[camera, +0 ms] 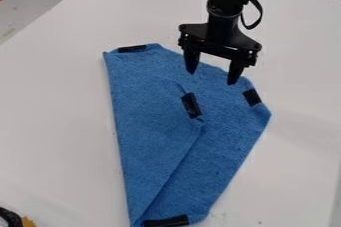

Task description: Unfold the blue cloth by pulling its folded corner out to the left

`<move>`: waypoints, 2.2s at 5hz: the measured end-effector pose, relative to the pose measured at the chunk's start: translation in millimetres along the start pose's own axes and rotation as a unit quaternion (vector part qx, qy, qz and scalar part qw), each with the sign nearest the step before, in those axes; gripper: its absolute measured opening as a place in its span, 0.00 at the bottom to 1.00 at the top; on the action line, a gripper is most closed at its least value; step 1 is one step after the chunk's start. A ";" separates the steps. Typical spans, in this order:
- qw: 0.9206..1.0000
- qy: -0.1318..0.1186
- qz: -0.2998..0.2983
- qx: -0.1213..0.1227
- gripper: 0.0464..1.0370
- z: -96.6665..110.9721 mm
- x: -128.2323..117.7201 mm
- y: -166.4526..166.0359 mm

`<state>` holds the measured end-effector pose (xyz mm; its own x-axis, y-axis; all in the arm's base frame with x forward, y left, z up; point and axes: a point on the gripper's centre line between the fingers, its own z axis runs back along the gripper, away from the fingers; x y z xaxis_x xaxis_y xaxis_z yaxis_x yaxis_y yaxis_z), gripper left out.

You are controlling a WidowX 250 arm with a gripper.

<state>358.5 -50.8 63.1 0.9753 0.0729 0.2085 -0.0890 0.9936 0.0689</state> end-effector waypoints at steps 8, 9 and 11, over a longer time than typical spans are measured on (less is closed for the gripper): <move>0.999 -0.005 0.035 -0.026 0.09 -40.7 -25.4 7.4; 0.999 -0.004 0.032 -0.023 0.28 -40.7 -25.9 8.0; 0.999 0.000 0.031 -0.027 0.88 -40.9 -27.3 7.2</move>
<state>339.5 -42.2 18.0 0.9683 0.1351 0.2103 -0.1390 0.9903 0.0037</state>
